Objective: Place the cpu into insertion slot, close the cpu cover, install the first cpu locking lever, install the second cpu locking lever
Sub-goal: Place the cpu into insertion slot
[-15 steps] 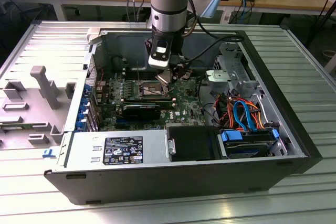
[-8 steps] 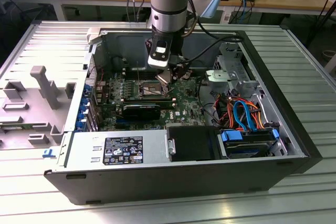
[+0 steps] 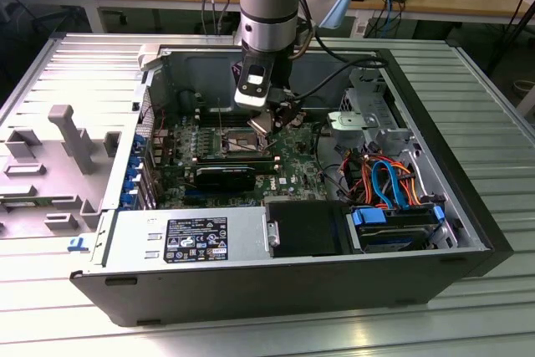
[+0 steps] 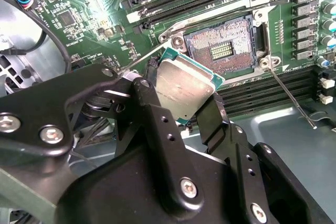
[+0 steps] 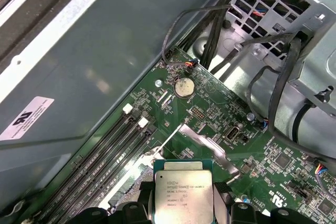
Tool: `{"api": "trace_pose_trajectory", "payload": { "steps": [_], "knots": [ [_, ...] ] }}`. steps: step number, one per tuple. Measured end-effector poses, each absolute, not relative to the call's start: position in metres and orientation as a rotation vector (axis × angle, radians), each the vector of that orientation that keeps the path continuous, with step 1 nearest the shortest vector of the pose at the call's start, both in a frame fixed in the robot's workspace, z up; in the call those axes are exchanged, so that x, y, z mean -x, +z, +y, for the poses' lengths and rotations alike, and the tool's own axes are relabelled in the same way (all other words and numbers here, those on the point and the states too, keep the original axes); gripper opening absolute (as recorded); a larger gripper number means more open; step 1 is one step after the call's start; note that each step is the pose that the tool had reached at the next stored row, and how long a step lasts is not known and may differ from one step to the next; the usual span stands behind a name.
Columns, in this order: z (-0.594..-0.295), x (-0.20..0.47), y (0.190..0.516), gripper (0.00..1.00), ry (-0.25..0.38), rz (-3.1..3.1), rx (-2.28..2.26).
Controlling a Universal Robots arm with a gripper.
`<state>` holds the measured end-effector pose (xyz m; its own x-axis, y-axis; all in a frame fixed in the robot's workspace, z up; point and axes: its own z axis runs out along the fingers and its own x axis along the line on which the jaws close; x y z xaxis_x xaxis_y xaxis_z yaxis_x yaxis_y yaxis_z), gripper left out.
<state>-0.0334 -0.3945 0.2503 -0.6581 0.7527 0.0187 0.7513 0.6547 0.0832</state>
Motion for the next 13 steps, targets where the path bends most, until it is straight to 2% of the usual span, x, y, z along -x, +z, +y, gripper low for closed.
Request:
{"api": "trace_pose_trajectory", "payload": {
  "steps": [13],
  "knots": [
    [-0.3945,0.0334,0.2499,0.54,0.130,2.826,-1.323]
  ]
}}
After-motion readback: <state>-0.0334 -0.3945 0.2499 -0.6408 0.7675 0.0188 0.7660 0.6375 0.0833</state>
